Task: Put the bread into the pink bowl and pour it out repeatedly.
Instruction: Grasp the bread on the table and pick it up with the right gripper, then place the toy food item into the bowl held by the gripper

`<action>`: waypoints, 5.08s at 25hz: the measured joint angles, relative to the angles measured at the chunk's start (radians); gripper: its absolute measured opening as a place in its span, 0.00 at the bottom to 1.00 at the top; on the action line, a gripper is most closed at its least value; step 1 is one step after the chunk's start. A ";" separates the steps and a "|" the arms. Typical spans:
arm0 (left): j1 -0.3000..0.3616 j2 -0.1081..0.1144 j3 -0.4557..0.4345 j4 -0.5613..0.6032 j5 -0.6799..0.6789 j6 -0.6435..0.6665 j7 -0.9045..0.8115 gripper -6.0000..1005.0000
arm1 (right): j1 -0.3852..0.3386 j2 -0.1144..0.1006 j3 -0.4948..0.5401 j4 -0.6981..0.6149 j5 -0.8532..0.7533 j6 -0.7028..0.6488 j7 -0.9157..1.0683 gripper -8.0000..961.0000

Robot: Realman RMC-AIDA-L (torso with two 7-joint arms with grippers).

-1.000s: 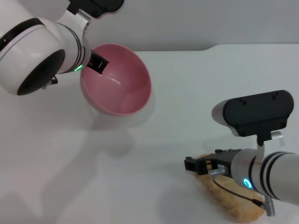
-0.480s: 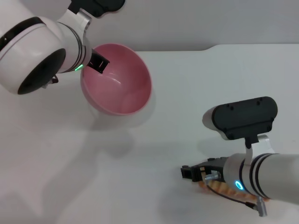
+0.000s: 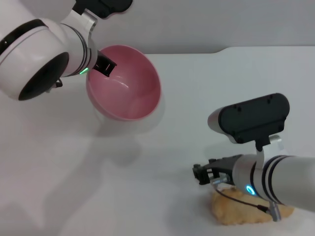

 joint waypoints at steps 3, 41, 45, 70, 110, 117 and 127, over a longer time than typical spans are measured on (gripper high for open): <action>0.005 0.000 0.002 0.000 0.000 0.008 0.001 0.05 | -0.001 -0.001 0.005 -0.019 -0.013 0.003 -0.002 0.44; -0.076 -0.003 -0.088 -0.159 -0.018 0.022 0.053 0.05 | -0.023 0.005 -0.093 -0.275 -0.092 0.390 -0.007 0.84; -0.090 -0.003 -0.101 -0.175 -0.031 0.024 0.071 0.05 | -0.024 0.005 -0.099 -0.263 -0.092 0.393 -0.005 0.84; -0.078 -0.002 -0.097 -0.181 -0.043 0.041 0.081 0.05 | 0.008 -0.001 -0.130 -0.168 -0.078 0.384 0.021 0.71; -0.042 -0.004 -0.017 -0.129 -0.221 0.137 0.110 0.05 | 0.110 0.005 -0.064 -0.350 -0.315 -0.044 -0.040 0.30; -0.049 -0.005 -0.016 -0.127 -0.222 0.137 0.110 0.05 | 0.108 0.005 -0.071 -0.326 -0.274 -0.073 -0.028 0.22; -0.050 -0.005 -0.025 -0.128 -0.217 0.137 0.109 0.05 | 0.107 0.006 -0.066 -0.338 -0.273 -0.059 -0.030 0.32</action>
